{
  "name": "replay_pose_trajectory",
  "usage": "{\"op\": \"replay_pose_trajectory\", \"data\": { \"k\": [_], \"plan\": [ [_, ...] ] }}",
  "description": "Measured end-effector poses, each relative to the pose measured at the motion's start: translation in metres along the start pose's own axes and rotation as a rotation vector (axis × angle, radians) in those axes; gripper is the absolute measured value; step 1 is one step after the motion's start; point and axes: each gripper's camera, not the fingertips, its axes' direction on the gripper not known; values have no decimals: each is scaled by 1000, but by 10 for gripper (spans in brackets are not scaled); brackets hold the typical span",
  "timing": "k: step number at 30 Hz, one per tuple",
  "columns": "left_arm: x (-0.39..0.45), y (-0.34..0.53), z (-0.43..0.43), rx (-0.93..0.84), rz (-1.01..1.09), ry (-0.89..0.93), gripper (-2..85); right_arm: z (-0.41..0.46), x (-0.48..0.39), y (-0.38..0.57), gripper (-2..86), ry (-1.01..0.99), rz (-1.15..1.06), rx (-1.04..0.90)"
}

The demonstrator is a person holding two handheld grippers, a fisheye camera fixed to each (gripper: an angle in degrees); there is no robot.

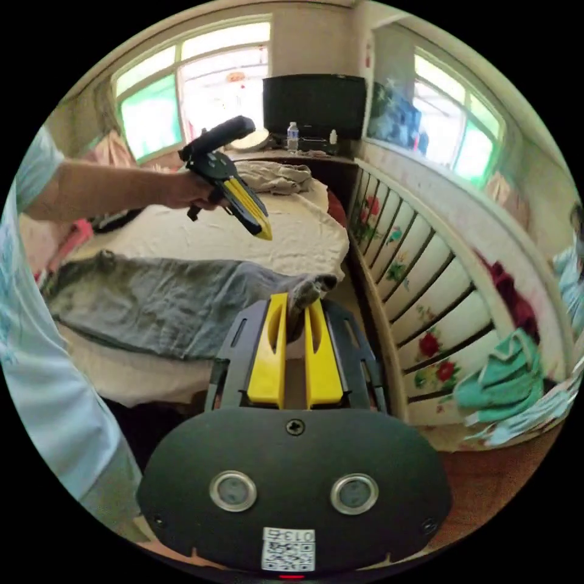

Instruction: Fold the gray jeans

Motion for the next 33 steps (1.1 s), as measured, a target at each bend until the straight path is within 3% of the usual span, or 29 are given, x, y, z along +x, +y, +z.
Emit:
{"op": "replay_pose_trajectory", "data": {
  "k": [2, 4, 5, 8, 11, 13, 16, 18, 22, 26, 33],
  "plan": [
    [15, 49, -9, -61, -85, -10, -4, -16, -35, -21, 48, 77, -178, 93],
    [28, 85, -13, -110, -147, -35, -4, -26, -59, -36, 53, -39, -261, 194],
    [36, 107, -15, -133, -205, -41, -4, -25, -74, -46, 56, -189, -299, 213],
    [51, 155, -21, -129, -368, -51, -2, 7, -111, -63, 72, -470, -359, 65],
    [56, 173, -45, -35, -474, -122, 3, 33, -138, -68, 86, -584, -408, -49],
    [57, 167, -67, 79, -468, -148, 12, 30, -135, -71, 88, -628, -369, -47],
    [54, 138, -75, 133, -377, -10, 52, 9, -106, -67, 110, -613, -197, 55],
    [51, 123, -63, 77, -358, 95, 70, 6, -93, -56, 121, -490, -149, 50],
    [51, 113, -38, 14, -374, 269, 52, 29, -93, -43, 106, -431, -193, -28],
    [52, 96, -55, -46, -356, 281, 4, 56, -81, -51, 23, -429, -182, -88],
    [44, 28, -110, 108, -267, 330, -4, 75, 66, -31, 6, -536, 430, 8]
  ]
}}
